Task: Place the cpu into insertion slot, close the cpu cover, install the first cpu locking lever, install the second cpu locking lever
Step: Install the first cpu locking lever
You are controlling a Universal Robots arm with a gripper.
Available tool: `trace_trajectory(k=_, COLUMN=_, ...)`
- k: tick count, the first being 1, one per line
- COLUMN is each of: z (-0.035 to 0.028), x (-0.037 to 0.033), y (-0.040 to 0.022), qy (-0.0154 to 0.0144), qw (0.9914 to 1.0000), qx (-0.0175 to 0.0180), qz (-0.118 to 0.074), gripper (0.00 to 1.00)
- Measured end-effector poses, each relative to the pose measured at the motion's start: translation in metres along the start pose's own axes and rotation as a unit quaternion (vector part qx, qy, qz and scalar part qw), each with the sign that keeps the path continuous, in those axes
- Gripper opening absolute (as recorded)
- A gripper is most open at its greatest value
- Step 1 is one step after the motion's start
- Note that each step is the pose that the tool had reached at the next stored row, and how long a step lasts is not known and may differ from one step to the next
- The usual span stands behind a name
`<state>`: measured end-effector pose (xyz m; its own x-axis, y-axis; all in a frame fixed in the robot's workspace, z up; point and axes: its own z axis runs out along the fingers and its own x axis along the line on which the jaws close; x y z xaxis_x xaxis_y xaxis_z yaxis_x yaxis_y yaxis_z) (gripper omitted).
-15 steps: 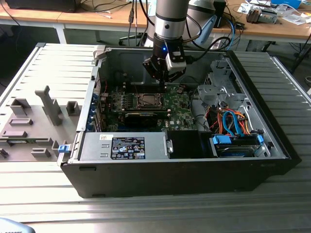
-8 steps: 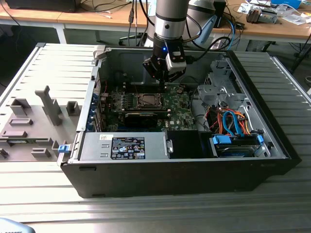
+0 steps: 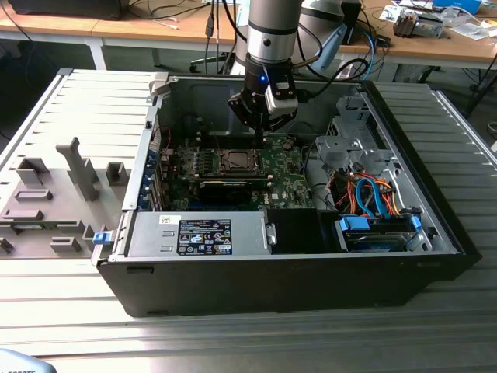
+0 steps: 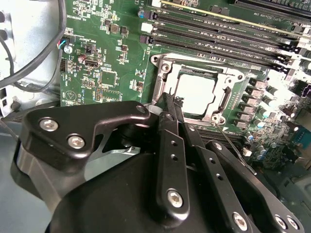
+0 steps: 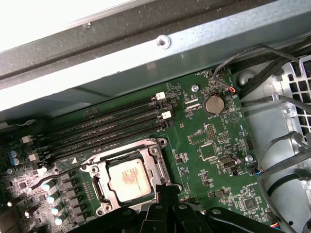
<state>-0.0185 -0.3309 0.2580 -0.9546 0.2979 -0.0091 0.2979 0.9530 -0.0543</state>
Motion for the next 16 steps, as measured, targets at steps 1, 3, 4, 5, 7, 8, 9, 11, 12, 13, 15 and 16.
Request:
trace_trajectory(k=1, z=0.0, x=0.0, y=0.0, qy=0.0, qw=1.0, qx=0.0, qz=0.0, gripper=0.11)
trace_trajectory(k=3, z=0.0, x=0.0, y=0.0, qy=0.0, qw=1.0, qx=0.0, qz=-0.001, gripper=0.11)
trace_trajectory(k=4, z=0.0, x=0.0, y=0.0, qy=0.0, qw=1.0, qx=0.0, qz=-0.001, gripper=0.11)
trace_trajectory(k=5, z=0.0, x=0.0, y=0.0, qy=-0.0001, qw=1.0, qx=0.0, qz=-0.001, gripper=0.11)
trace_trajectory(k=7, z=0.0, x=0.0, y=0.0, qy=-0.0001, qw=1.0, qx=0.0, qz=-0.002, gripper=0.11)
trace_trajectory(k=8, z=0.0, x=0.0, y=0.0, qy=-0.0001, qw=1.0, qx=0.0, qz=-0.002, gripper=0.11)
trace_trajectory(k=9, z=0.0, x=0.0, y=0.0, qy=-0.0001, qw=1.0, qx=0.0, qz=-0.002, gripper=0.11)
trace_trajectory(k=11, z=0.0, x=0.0, y=0.0, qy=-0.0002, qw=0.99999, qx=0.0, qz=-0.004, gripper=0.11)
trace_trajectory(k=12, z=0.0, x=0.0, y=0.0, qy=-0.0002, qw=0.99999, qx=0.0, qz=-0.004, gripper=0.11)
trace_trajectory(k=13, z=0.0, x=0.0, y=0.0, qy=-0.0003, qw=0.99999, qx=0.0, qz=-0.005, gripper=0.11)
trace_trajectory(k=15, z=0.0001, x=0.0, y=0.0, qy=-0.0004, qw=0.99998, qx=-0.0001, qz=-0.007, gripper=0.11)
trace_trajectory(k=16, z=0.0001, x=0.0, y=0.0, qy=-0.0004, qw=0.99997, qx=-0.0001, qz=-0.007, gripper=0.11)
